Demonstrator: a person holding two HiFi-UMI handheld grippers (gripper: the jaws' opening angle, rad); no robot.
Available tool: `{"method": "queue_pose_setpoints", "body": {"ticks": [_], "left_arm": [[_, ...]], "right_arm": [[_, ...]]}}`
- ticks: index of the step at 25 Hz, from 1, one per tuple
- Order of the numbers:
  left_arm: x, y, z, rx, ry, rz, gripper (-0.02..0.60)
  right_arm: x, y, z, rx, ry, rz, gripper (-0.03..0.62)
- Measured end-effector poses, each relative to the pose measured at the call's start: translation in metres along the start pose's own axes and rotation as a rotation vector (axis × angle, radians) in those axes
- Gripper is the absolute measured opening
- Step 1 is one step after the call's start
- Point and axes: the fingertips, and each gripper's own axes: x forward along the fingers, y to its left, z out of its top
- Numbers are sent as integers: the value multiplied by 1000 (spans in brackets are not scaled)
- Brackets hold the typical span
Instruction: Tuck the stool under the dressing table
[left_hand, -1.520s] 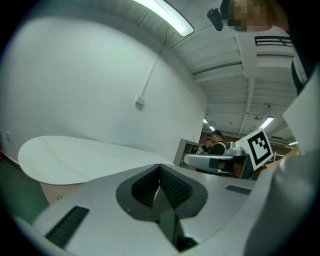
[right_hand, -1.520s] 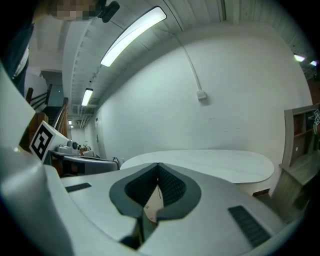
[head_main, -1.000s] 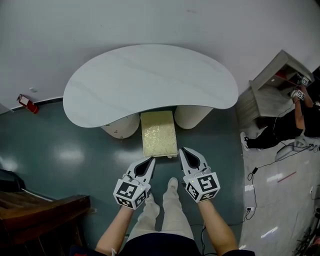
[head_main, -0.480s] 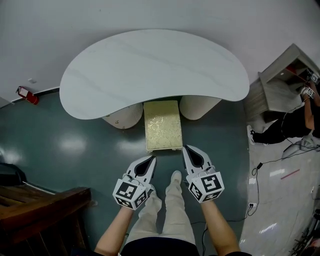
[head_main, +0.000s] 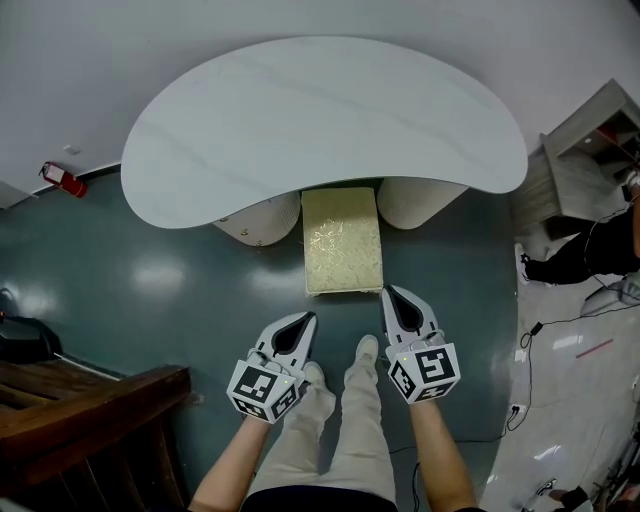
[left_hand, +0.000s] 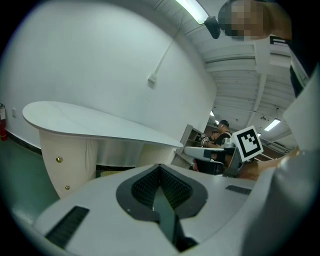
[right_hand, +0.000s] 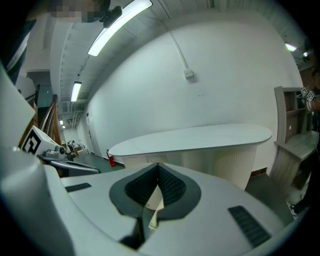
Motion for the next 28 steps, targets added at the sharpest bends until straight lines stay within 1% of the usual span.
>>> {"method": "queue_pose_setpoints", "body": {"ticks": [4,14,22,28], "left_arm": [[9,6,-13,-5,8,1,8],[31,27,-48,-23,33,2,8],[46,45,-68,-34,48,8,8],[58,57,-84,-50,63,-8,8]], "right_arm": [[7,-9,-15,21,-2,-22,8],[18,-21,-58,28,47,-65,8],[33,-29,-80,38,62,-73,8],[48,-31,-98,55,65,-71,8]]}}
